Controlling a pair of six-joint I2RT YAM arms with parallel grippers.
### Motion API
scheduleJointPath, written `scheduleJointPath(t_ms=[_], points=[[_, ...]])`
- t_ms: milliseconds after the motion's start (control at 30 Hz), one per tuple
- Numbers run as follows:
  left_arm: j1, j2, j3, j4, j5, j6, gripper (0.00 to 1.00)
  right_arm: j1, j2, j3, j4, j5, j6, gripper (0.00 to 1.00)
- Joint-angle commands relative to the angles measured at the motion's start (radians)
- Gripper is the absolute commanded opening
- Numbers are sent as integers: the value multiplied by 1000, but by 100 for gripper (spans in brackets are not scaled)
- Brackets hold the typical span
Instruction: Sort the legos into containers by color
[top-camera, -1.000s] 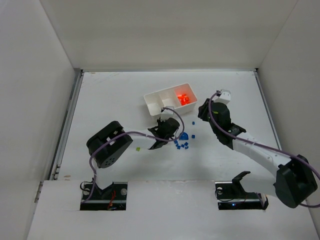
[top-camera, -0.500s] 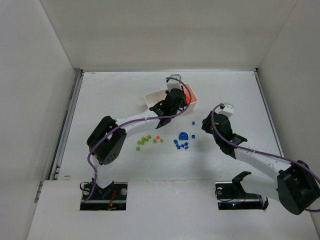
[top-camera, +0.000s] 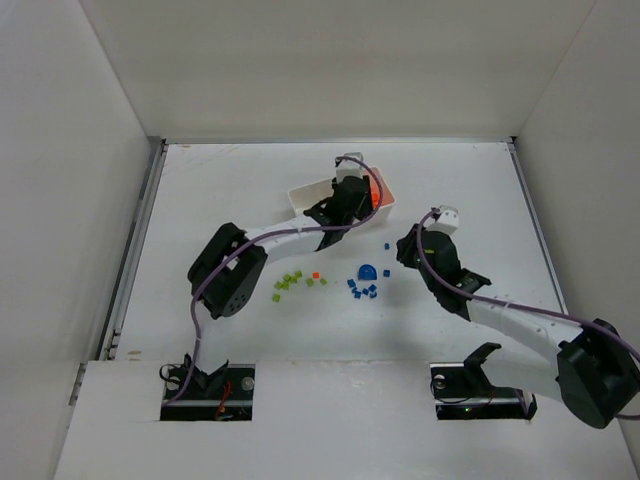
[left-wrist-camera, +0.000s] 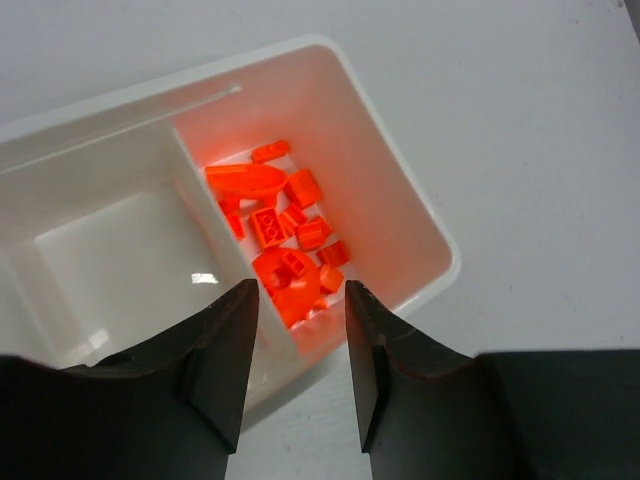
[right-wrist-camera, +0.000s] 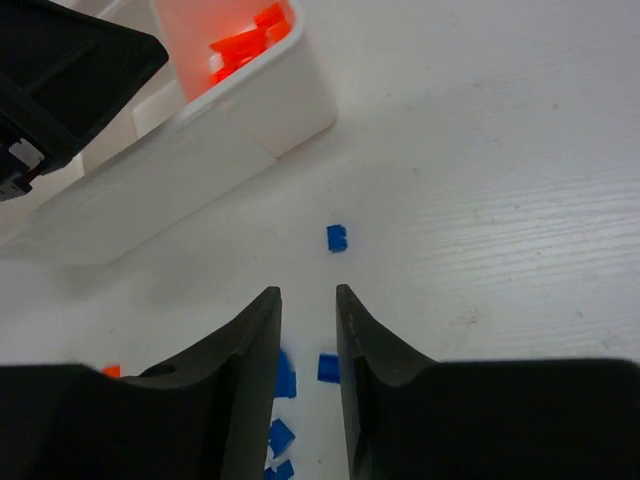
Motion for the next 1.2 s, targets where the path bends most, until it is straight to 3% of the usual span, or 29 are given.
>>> scheduleJointPath(t_ms=[0, 167, 267, 433, 800, 1167], points=[[-1, -204, -157, 74, -12, 21, 37, 83, 28, 28, 86, -45, -38, 31], [12, -437, -470, 115, -57, 7, 34, 252, 204, 132, 113, -68, -51, 25], [30, -603, -659, 123, -101, -26, 34, 359, 333, 210, 122, -54, -75, 30], [55, -810, -854, 118, -126, -69, 34, 415, 497, 327, 84, -34, -98, 34], [98, -927, -987, 126, -100, -103, 35, 456, 689, 461, 42, 9, -75, 43], [127, -990, -1030, 129, -78, -105, 35, 464, 763, 521, -19, 64, -35, 43]])
